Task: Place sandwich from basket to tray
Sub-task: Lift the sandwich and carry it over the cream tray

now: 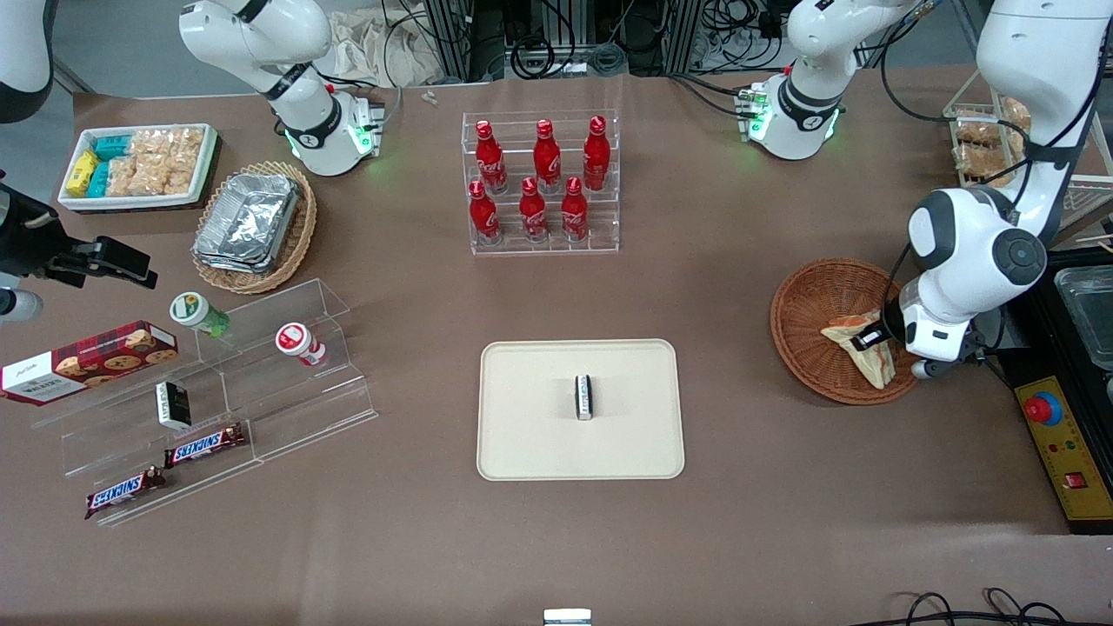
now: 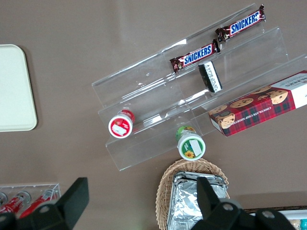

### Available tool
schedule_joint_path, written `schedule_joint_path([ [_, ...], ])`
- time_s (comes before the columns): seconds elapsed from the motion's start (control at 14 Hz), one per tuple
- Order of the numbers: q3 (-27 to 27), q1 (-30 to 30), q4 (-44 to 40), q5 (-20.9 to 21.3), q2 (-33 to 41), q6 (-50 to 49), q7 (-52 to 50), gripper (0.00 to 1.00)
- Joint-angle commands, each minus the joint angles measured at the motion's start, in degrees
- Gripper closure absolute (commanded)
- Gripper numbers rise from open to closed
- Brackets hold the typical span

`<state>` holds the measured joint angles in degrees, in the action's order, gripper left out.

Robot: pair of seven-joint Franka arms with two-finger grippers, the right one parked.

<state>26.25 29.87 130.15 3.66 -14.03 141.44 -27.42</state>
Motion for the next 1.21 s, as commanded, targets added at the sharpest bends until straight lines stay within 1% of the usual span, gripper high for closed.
schedule_joint_path([
  [0.0,0.8,-1.8,-3.0,0.7,6.4,-10.0,-0.4,1.00],
  [0.07,1.3,-1.8,-6.5,0.6,7.0,-15.8,-0.1,1.00],
  [0.21,4.5,-1.8,-16.4,0.4,6.6,-29.2,-0.2,1.00],
  [0.29,6.0,-1.8,-20.8,0.1,6.3,-34.1,-0.4,1.00],
  [0.43,10.4,-1.9,-26.6,0.2,5.4,-38.5,-0.2,1.00],
  [0.57,15.0,-3.1,-30.9,0.4,3.1,-38.8,-1.1,1.00],
  [0.64,15.8,-4.7,-32.0,0.4,1.6,-38.8,-1.1,1.00],
  [0.86,15.8,-10.9,-32.4,1.0,-2.7,-35.0,-1.1,1.00],
  [1.0,15.8,-13.9,-32.9,4.6,-6.0,-32.8,-1.2,1.00],
  [1.14,15.6,-19.2,-35.7,7.9,-10.2,-32.8,-2.5,1.00],
])
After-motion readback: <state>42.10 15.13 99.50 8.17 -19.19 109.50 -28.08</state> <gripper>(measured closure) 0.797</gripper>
